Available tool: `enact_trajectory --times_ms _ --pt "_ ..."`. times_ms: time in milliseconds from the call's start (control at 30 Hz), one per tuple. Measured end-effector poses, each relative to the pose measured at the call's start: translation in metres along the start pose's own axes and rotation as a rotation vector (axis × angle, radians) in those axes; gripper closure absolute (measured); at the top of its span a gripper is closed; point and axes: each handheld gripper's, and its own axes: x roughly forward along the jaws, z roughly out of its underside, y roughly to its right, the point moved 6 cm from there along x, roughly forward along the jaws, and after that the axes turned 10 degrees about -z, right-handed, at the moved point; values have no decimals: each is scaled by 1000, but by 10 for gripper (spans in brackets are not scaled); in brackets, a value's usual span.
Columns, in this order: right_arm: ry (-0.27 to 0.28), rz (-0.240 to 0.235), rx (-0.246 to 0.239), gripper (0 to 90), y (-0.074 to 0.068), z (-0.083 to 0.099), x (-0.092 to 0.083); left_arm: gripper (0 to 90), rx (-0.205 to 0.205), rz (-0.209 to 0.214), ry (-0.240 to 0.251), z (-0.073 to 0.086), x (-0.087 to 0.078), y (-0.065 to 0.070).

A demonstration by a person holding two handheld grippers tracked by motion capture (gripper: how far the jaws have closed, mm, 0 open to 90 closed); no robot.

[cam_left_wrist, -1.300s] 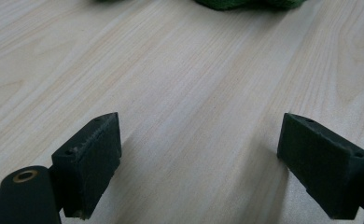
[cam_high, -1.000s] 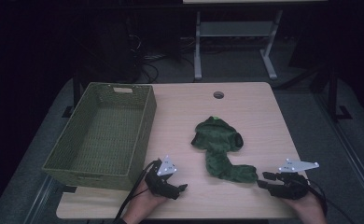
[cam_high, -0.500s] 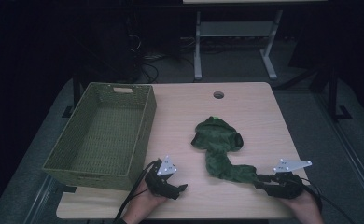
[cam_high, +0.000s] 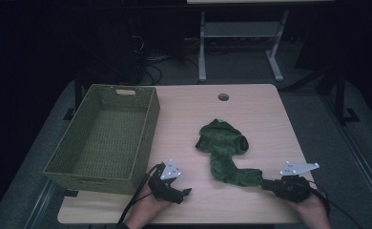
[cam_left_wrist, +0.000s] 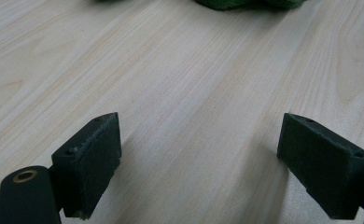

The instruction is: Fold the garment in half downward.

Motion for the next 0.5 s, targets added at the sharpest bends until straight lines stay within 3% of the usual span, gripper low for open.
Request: enact_trajectory --times_ms 500 --pt "56 -2 -51 847 -8 -17 -7 128 -2 0 1 0 0 0"
